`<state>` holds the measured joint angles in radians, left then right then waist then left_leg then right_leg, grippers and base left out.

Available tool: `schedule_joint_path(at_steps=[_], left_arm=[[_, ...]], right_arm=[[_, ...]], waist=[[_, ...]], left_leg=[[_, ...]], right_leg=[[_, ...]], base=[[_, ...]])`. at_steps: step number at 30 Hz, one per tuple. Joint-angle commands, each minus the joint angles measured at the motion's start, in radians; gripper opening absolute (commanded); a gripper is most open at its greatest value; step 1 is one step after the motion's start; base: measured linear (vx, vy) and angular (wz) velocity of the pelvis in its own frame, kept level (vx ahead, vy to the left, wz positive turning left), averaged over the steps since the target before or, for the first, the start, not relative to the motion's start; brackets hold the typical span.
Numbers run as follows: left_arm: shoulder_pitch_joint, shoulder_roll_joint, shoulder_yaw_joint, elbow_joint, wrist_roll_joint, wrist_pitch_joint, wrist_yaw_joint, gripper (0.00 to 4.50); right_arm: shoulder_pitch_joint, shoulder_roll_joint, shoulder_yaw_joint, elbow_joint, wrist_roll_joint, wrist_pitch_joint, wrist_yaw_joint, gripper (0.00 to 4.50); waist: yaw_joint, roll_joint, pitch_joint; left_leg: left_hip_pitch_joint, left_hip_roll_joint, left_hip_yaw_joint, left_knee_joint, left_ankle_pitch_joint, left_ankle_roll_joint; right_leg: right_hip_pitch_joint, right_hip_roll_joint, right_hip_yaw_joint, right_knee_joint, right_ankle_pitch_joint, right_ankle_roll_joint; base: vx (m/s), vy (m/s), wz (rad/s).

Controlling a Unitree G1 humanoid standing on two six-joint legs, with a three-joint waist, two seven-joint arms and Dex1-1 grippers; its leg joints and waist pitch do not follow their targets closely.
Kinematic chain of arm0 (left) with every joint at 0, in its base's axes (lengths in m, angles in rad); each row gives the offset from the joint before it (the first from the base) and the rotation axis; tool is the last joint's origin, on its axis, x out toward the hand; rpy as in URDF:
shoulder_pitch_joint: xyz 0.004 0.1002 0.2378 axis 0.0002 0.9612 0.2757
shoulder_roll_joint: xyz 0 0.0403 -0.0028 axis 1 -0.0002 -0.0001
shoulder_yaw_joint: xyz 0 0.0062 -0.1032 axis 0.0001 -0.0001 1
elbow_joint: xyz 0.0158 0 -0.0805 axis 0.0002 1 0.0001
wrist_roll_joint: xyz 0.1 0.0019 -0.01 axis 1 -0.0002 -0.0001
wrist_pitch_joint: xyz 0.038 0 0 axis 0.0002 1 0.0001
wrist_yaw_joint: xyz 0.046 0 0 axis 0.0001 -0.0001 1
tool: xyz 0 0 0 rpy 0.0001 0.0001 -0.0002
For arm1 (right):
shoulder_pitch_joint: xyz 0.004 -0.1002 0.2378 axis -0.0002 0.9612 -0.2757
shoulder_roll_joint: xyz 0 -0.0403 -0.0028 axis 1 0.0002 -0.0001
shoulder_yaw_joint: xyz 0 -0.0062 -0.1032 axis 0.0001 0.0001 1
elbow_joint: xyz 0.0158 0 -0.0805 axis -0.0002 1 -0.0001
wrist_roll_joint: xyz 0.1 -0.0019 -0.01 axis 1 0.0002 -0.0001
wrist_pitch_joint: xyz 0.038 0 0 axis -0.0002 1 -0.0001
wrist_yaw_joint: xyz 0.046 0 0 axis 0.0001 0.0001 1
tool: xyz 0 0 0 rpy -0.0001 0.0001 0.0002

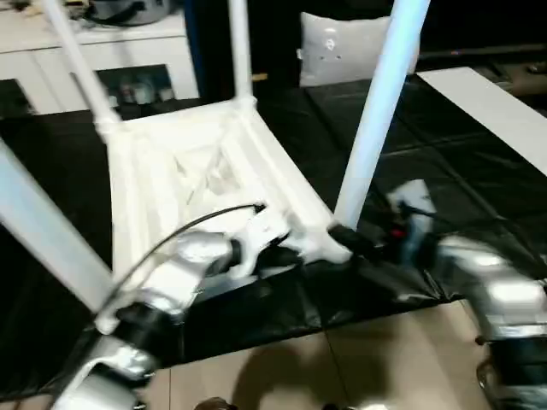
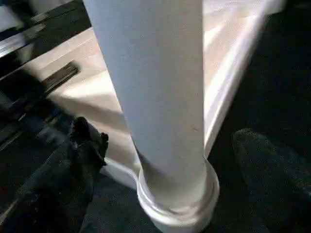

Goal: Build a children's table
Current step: Rotate leg to tighten

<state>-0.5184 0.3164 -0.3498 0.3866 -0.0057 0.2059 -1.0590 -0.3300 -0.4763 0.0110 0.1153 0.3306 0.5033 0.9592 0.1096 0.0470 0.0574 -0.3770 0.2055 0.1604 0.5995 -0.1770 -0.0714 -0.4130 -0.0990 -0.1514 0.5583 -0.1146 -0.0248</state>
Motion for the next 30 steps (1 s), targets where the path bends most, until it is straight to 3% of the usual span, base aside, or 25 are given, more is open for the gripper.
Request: schedule_joint_path(at_steps=[1, 2, 5, 6, 7, 8, 9, 13, 19, 30], left_arm=[[-0.017, 0.023, -0.043, -0.047, -0.005, -0.068, -0.1, 0.0], [-0.019, 0.038, -0.053, -0.043, 0.002, -0.084, -0.122, 0.0], [-0.026, 0.062, -0.069, -0.03, 0.007, -0.118, -0.163, 0.0], [-0.03, 0.07, -0.074, -0.027, 0.005, -0.126, -0.184, 0.0], [-0.036, 0.081, -0.08, -0.021, 0.001, -0.14, -0.217, 0.0], [-0.036, 0.081, -0.08, -0.021, 0.001, -0.14, -0.217, 0.0], [-0.04, 0.092, -0.089, -0.021, -0.005, -0.156, -0.257, 0.0], [-0.05, 0.087, -0.09, -0.011, -0.018, -0.163, -0.278, 0.0], [-0.063, 0.074, -0.081, 0.018, -0.014, -0.173, -0.26, 0.0], [-0.084, 0.052, -0.061, 0.069, -0.026, -0.168, -0.265, 0.0]], right_arm=[[-0.003, -0.036, 0.029, -0.011, -0.004, -0.009, 0.07, 4.47], [-0.008, -0.05, 0.037, -0.002, -0.009, -0.016, 0.091, 4.47], [-0.013, -0.075, 0.049, 0.009, 0.004, -0.02, 0.15, 4.47], [-0.014, -0.09, 0.058, 0.006, 0.011, -0.021, 0.184, 4.47], [-0.018, -0.108, 0.074, 0.008, 0.02, -0.026, 0.232, 4.19], [-0.018, -0.108, 0.074, 0.008, 0.02, -0.026, 0.232, 4.19], [-0.024, -0.123, 0.1, 0.014, 0.017, -0.044, 0.282, 4.19], [-0.035, -0.131, 0.147, 0.037, 0.001, -0.064, 0.338, 3.83], [-0.046, -0.116, 0.155, 0.052, 0.008, -0.051, 0.353, 3.33], [-0.058, -0.109, 0.175, 0.075, 0.017, -0.047, 0.378, 2.42]], waist=[[-0.002, -0.012, -0.072], [-0.001, -0.018, -0.07], [-0.002, -0.018, -0.064], [-0.002, -0.02, -0.065], [-0.004, -0.019, -0.065], [-0.004, -0.024, -0.066], [-0.005, -0.022, -0.067], [-0.004, -0.023, -0.067], [-0.001, -0.027, -0.072], [0.0, -0.022, -0.073]], left_leg=[[0.021, 0.02, -0.001, -0.068, -0.289, 0.054], [0.027, 0.019, 0.002, -0.067, -0.297, 0.052], [0.036, 0.018, 0.0, -0.065, -0.347, 0.044], [0.037, 0.017, -0.002, -0.064, -0.356, 0.041], [0.037, 0.018, -0.003, -0.065, -0.362, 0.04], [0.035, 0.018, -0.004, -0.065, -0.361, 0.041], [0.03, 0.02, -0.006, -0.068, -0.362, 0.042], [0.033, 0.02, -0.004, -0.067, -0.356, 0.046], [0.024, 0.022, -0.004, -0.068, -0.32, 0.049], [0.028, 0.023, -0.001, -0.068, -0.318, 0.05]], right_leg=[[0.056, -0.057, 0.044, -0.089, -0.545, -0.05], [0.052, -0.057, 0.043, -0.095, -0.567, -0.043], [0.048, -0.056, 0.033, -0.105, -0.636, -0.025], [0.05, -0.058, 0.03, -0.107, -0.652, -0.014], [0.051, -0.058, 0.028, -0.109, -0.654, -0.008], [0.053, -0.057, 0.027, -0.108, -0.651, -0.005], [0.056, -0.059, 0.027, -0.106, -0.641, -0.005], [0.053, -0.061, 0.029, -0.107, -0.631, -0.018], [0.061, -0.063, 0.032, -0.098, -0.595, -0.034], [0.058, -0.06, 0.034, -0.097, -0.578, -0.047]], base=[[0.0, 0.0, 0.0], [0.0, 0.0, 0.0], [0.0, 0.0, 0.0], [0.0, 0.0, 0.0], [0.0, 0.0, 0.0], [0.0, 0.0, 0.0], [0.0, 0.0, 0.0], [0.0, 0.0, 0.0], [0.0, 0.0, 0.0], [0.0, 0.0, 0.0]])
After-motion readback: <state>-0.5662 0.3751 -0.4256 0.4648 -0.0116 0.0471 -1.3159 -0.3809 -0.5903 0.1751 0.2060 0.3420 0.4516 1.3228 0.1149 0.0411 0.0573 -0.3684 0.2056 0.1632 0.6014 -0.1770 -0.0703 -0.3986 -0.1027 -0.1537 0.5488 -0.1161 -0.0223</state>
